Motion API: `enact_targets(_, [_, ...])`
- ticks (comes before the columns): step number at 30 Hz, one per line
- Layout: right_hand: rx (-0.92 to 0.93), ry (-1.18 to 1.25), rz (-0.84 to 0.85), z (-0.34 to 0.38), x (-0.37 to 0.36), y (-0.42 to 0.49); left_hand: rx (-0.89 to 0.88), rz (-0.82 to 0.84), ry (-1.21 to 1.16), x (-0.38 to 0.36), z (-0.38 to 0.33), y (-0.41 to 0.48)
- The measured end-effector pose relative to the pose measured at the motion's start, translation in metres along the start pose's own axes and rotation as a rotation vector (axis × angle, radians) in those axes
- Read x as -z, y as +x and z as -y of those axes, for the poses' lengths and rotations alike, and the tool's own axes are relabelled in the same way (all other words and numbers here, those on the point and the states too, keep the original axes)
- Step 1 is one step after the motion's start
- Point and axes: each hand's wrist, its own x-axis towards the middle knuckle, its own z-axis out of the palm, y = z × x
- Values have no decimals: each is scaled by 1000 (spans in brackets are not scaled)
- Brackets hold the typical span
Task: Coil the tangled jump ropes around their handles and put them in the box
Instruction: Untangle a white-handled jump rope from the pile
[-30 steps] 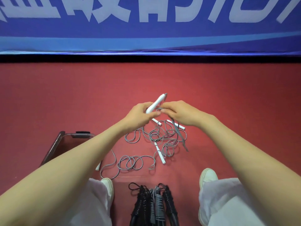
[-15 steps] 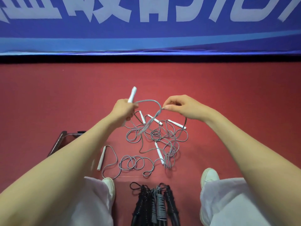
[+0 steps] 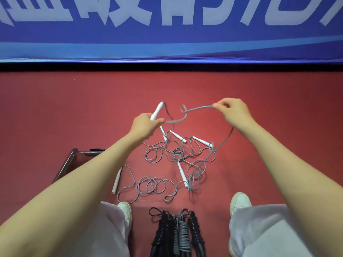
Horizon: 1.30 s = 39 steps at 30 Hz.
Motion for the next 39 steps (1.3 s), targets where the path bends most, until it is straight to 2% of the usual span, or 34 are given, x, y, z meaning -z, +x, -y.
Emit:
enact_targets(2, [-70, 37, -89, -9, 7, 5, 78, -29, 326, 6, 19, 5])
enact_targets(5, [-33, 104, -25, -5, 4, 2, 167, 82, 402, 5, 33, 2])
enact_targets(7, [7, 107, 72, 2, -5, -4, 109, 168, 259, 0, 29, -1])
enact_targets(11, [19, 83, 211, 12, -26, -12, 67, 311, -464, -12, -4, -16])
enact_targets(13, [18, 21, 237, 16, -31, -13, 120, 379, -655, -16, -20, -22])
enact_targets(17, [-86, -101, 104, 19, -34, -11, 382, 553, -730, -19, -30, -21])
enact_targets(18, [-122, -94, 49, 19, -33, -10, 446, 622, -678, -18, -29, -21])
enact_targets(20, [-185, -33, -33, 20, -30, -9, 482, 717, -386, -15, -21, -22])
enact_targets(21, [-207, -5, -51, 21, -29, -9, 450, 712, -183, -13, -16, -22])
enact_targets(23, [-212, -13, -14, 21, -28, -10, 352, 581, 101, -12, -11, -22])
enact_targets(24, [-195, -41, 32, 20, -28, -11, 305, 485, 91, -13, -8, -19])
enact_targets(26, [-150, -37, 130, 19, -31, -13, 197, 282, -126, -13, -4, -9])
enact_targets(28, [-93, 73, 228, 18, -34, -15, -15, 122, -216, -11, -6, -4])
enact_targets(29, [-59, 125, 270, 20, -35, -16, -125, 122, -246, -9, -9, -8])
enact_targets(31, [14, 194, 335, 24, -36, -18, -256, 242, -317, -10, -16, -17])
enact_targets(33, [73, 246, 360, 30, -38, -20, -266, 357, -340, -16, -17, -19])
enact_targets(34, [80, 281, 379, 33, -37, -21, -259, 347, -345, -18, -18, -18])
enact_targets(37, [23, 293, 527, 25, -38, -21, -175, 65, -464, -13, -22, -9])
enact_targets(39, [-12, 4, 651, 5, -39, -21, -57, -130, -622, -1, -19, 1])
